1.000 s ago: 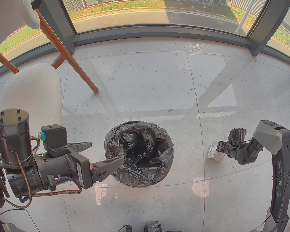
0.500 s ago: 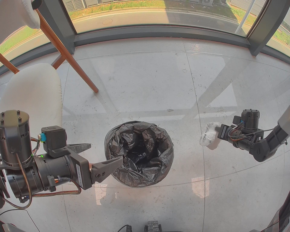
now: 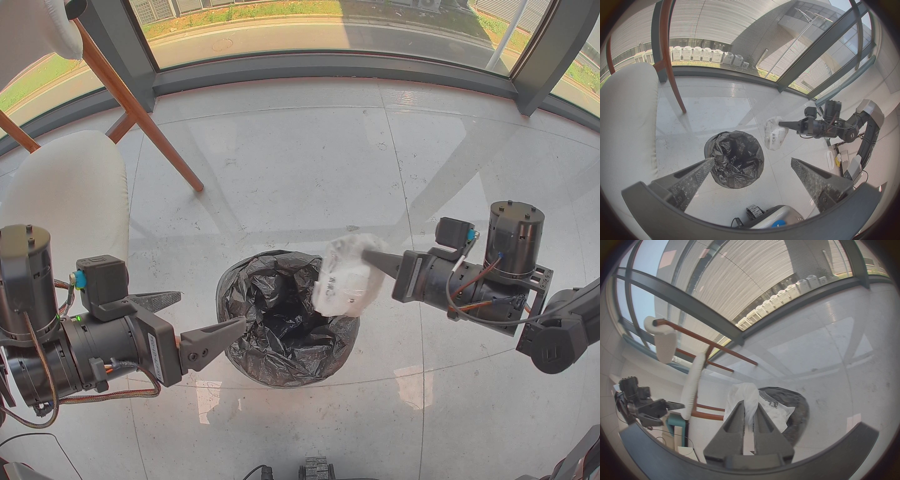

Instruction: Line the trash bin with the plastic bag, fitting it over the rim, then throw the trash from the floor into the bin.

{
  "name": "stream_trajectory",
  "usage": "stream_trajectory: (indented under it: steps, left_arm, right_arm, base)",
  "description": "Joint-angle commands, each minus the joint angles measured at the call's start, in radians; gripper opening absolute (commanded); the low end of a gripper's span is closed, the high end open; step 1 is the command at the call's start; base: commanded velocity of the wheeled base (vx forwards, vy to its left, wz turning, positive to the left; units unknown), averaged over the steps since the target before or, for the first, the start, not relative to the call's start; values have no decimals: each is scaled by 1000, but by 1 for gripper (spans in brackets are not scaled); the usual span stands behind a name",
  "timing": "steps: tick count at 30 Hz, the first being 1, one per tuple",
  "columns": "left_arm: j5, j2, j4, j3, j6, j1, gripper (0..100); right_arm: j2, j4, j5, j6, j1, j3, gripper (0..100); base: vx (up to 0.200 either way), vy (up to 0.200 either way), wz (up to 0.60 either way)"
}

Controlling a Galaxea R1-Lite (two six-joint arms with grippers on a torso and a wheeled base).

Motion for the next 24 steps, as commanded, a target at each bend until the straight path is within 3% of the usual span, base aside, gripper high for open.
stream_trajectory:
  steps: [1, 5, 6, 16, 21, 24]
  left_arm:
    - [1, -5, 1, 2, 0, 15, 100]
    - [1, -19, 0, 11, -1, 17, 100]
    - [1, -28, 0, 14, -1, 18, 100]
    - [1, -45, 0, 40, -1, 46, 100]
    - [1, -62, 0, 42, -1, 81, 100]
    - [1, -99, 3, 51, -1, 152, 100]
  right_arm:
    - [53, 0, -4, -1, 96, -91, 0]
    - [79, 3, -4, -1, 121, -136, 0]
    - [79, 13, -4, -1, 123, -136, 100]
    - [0, 32, -6, 8, 103, -93, 100]
    - [-89, 30, -29, 6, 38, 16, 100]
    - [-164, 27, -66, 6, -26, 109, 100]
  base:
    - [0, 0, 0]
    - [0, 0, 0]
    - [0, 0, 0]
    - [0, 0, 0]
    - [0, 0, 0]
    - [0, 0, 0]
